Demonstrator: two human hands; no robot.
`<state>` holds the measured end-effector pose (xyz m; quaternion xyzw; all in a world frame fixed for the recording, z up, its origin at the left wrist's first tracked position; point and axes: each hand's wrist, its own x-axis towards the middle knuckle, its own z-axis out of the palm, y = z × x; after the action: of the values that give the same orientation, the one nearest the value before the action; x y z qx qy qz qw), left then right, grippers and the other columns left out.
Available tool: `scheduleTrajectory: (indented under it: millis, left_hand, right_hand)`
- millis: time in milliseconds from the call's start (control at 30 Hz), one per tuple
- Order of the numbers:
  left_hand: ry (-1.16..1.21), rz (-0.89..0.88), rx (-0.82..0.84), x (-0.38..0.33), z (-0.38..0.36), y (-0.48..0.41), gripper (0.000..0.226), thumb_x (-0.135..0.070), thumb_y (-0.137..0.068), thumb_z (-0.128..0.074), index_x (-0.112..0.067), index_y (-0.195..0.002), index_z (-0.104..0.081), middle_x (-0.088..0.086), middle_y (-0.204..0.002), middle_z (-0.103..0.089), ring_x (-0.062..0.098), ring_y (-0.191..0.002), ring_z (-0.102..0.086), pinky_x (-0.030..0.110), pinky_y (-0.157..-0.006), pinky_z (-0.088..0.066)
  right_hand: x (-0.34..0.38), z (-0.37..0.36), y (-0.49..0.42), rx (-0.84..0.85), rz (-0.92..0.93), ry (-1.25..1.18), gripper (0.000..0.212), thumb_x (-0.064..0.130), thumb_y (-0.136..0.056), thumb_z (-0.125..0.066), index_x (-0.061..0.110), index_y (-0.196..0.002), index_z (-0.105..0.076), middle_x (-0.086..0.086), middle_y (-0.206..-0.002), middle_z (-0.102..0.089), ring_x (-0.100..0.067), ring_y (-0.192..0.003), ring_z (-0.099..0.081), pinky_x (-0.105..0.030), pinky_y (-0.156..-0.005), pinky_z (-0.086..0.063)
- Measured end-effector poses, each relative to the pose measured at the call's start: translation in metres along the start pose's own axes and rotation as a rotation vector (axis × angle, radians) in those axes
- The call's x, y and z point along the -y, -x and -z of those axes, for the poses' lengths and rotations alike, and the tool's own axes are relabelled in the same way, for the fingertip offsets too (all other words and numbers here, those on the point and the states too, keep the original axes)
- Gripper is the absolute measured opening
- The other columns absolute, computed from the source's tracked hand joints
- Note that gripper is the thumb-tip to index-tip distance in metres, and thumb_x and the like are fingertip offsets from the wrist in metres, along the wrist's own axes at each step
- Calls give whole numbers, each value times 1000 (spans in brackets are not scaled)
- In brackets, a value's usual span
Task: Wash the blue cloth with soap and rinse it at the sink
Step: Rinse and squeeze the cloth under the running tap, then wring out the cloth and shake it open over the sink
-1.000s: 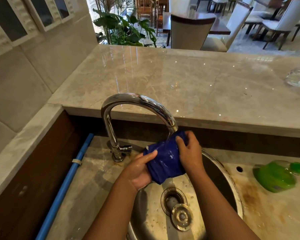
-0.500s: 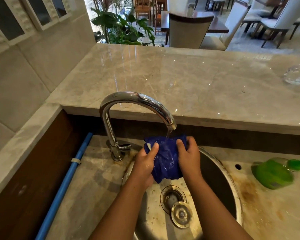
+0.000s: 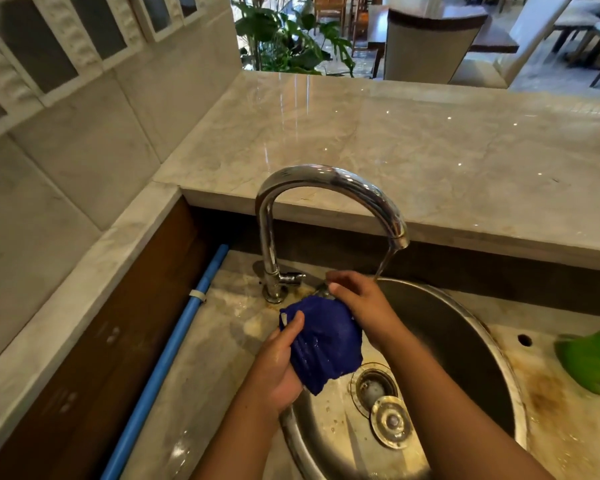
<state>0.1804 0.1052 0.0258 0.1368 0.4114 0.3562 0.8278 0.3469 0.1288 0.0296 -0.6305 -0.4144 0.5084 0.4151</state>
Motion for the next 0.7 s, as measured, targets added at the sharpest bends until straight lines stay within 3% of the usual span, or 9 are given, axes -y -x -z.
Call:
scheduleTrajectory:
  millis: [100,267,433,567,700]
  left_hand:
    - [33,-16,20,-4,14,9,52,-29,-89,-61,-12,-138,-54,16,-134,-63,35,-126,-58,51,-107,-44]
    - [76,-27,9,-12,27,20,51,-29,-91,-58,-11,-139,-53,14,-134,-64,33,-126,-59,51,-108,-43]
    - [96,-34,14,-18,40,26,49,-28,-91,-56,-9,-136,-55,15,-132,-65,33,-123,-61,50,-106,-44]
    - [115,-29,-4,-17,50,26,53,-30,-91,-56,-8,-139,-52,16,-135,-62,35,-127,-57,53,-112,-37]
    - [138,-15,-2,-16,52,27,52,-30,-92,-55,-9,-139,-52,16,-135,-62,36,-128,-57,55,-113,-36]
  right_hand:
    - [1,-15,-9,46,6,-40,30,24,-98,-58,30,-128,-57,8,-125,-60,-12,-119,-56,-38,-103,-49]
    - [-2,-32,-20,74,-61,-240,36,23,-99,-56,21,-135,-55,-3,-129,-61,-17,-117,-61,-31,-97,-52]
    - [-8,-40,-28,74,-79,-315,27,24,-100,-52,18,-124,-63,-6,-126,-65,-17,-118,-61,-30,-99,-50]
    - [-11,-43,-27,76,-76,-328,32,24,-100,-52,13,-129,-62,1,-122,-66,-12,-112,-62,-26,-93,-51]
    - [-11,-47,-29,27,-46,-267,21,26,-99,-54,20,-112,-70,-6,-116,-71,-19,-112,-65,-34,-100,-52]
